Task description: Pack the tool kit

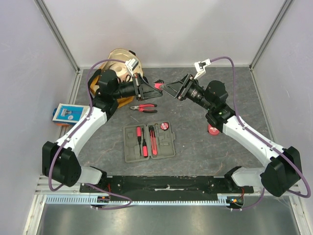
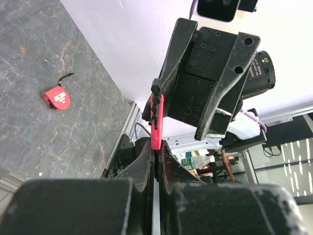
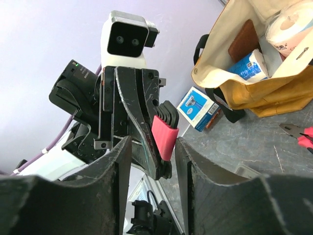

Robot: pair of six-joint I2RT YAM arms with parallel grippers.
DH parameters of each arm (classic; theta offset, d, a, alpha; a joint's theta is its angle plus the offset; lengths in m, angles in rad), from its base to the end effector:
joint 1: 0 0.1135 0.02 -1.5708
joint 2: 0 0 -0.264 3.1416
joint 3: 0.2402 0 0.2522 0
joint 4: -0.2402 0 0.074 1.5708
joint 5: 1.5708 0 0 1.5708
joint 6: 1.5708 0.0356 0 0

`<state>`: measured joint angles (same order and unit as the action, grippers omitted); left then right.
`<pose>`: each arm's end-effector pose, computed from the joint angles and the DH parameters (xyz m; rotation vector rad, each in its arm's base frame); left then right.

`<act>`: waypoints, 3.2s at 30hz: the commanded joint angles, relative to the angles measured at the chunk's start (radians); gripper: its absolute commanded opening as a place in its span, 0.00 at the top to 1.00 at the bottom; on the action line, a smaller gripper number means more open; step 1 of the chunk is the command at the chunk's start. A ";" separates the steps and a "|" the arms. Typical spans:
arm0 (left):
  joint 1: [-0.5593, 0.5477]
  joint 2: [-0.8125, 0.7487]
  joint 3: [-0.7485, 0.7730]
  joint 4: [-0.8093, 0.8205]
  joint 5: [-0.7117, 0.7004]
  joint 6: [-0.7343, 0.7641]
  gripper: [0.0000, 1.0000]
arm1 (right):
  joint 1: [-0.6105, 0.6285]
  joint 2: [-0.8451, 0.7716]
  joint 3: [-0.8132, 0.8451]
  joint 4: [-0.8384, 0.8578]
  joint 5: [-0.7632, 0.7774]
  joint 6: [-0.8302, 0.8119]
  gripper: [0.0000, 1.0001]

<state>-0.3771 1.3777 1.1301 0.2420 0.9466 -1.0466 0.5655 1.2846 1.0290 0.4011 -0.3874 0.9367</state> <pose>0.2835 -0.1433 0.3702 0.2601 1.8967 -1.7697 0.2490 0.1740 0.3784 -0.0610 1.6207 1.4758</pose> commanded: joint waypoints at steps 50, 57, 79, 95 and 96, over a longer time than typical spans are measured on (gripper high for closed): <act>0.141 -0.091 -0.133 -0.931 -0.802 0.485 0.28 | -0.030 0.208 -0.023 -0.654 -0.067 -0.334 1.00; 0.175 -0.100 -0.251 -0.925 -0.873 0.404 0.28 | -0.006 0.286 -0.029 -0.713 -0.025 -0.381 1.00; 0.202 0.023 -0.389 -0.736 -0.686 0.346 0.32 | 0.099 0.360 -0.081 -0.545 0.188 -0.400 1.00; 0.221 0.095 -0.409 -0.695 -0.602 0.286 0.45 | 0.102 0.391 -0.130 -0.482 0.182 -0.383 1.00; 0.222 0.098 -0.411 -0.695 -0.598 0.281 0.46 | 0.102 0.389 -0.135 -0.484 0.183 -0.383 1.00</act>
<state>-0.1596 1.4670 0.7296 -0.4931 0.2905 -0.7113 0.6594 1.6711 0.9112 -0.1287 -0.2089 0.5526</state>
